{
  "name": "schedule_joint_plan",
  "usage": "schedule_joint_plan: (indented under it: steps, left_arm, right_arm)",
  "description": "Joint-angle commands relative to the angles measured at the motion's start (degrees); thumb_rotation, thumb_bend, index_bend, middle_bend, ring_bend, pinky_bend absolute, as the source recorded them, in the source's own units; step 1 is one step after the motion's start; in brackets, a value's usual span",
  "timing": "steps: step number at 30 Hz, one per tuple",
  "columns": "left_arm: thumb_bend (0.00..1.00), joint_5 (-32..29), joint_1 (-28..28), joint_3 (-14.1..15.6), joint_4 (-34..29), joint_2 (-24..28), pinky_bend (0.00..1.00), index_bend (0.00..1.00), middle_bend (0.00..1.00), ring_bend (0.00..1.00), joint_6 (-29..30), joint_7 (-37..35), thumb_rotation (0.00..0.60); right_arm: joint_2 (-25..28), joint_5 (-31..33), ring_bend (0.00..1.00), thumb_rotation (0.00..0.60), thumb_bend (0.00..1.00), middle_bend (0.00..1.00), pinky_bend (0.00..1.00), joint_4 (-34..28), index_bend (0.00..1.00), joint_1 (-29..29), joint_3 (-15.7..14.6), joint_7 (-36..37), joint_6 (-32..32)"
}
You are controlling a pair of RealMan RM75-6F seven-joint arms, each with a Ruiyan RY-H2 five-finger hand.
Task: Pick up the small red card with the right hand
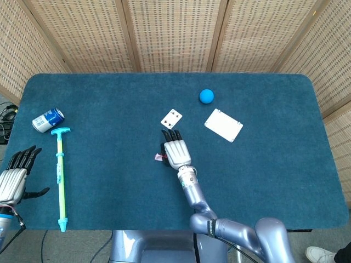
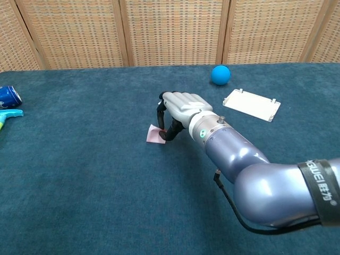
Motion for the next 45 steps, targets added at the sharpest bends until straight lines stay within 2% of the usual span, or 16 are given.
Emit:
schedule_joint_plan:
  steps: [1, 13, 20, 26, 34, 37, 45]
  left_arm:
    - [0.06, -0.06, -0.01, -0.03, 0.02, 0.0, 0.0, 0.0, 0.0, 0.0, -0.02, -0.03, 0.6]
    - [0.06, -0.09, -0.03, -0.06, 0.09, -0.07, 0.0, 0.0, 0.0, 0.0, -0.01, 0.02, 0.6]
    - [0.06, 0.13, -0.01, -0.01, -0.08, -0.07, 0.0, 0.0, 0.0, 0.0, 0.14, 0.07, 0.6]
    - [0.06, 0.85, 0.1, 0.1, -0.37, 0.08, 0.0, 0.0, 0.0, 0.0, 0.71, -0.3, 0.6]
    - [0.06, 2.88, 0.38, 0.71, -1.26, 0.06, 0.0, 0.0, 0.0, 0.0, 2.07, 0.33, 0.6]
    - [0.06, 3.68, 0.51, 0.96, -1.59, -0.01, 0.0, 0.0, 0.0, 0.0, 2.63, 0.79, 0.6]
    - [0.06, 5.36, 0.96, 1.43, -2.24, -0.1, 0.0, 0.0, 0.0, 0.0, 4.22, 1.71, 0.6]
  right_arm:
    - [0.47, 0.1, 0.0, 0.6, 0.59, 0.13, 0.0, 0.06, 0.62, 0.5, 0.63, -0.2, 0.19]
    - [5.04, 0.85, 0.0, 0.6, 0.59, 0.13, 0.0, -1.68, 0.62, 1.47, 4.0, 0.02, 2.42]
    - [9.38, 1.6, 0.0, 0.6, 0.58, 0.12, 0.0, -6.58, 0.61, -0.9, 4.3, 0.66, 4.72]
    - [16.72, 5.37, 0.0, 0.6, 0.57, 0.12, 0.0, -18.1, 0.6, -7.64, 4.64, 6.64, 3.64]
    - [28.82, 7.48, 0.0, 0.6, 0.56, 0.11, 0.0, -33.47, 0.6, -17.4, 2.22, 15.73, 1.89]
    - [32.39, 6.59, 0.0, 0.6, 0.56, 0.11, 0.0, -37.58, 0.6, -19.9, 1.38, 18.72, 1.78]
    - [39.78, -0.66, 0.0, 0.6, 0.56, 0.11, 0.0, -46.95, 0.6, -26.11, -2.76, 24.61, 5.3]
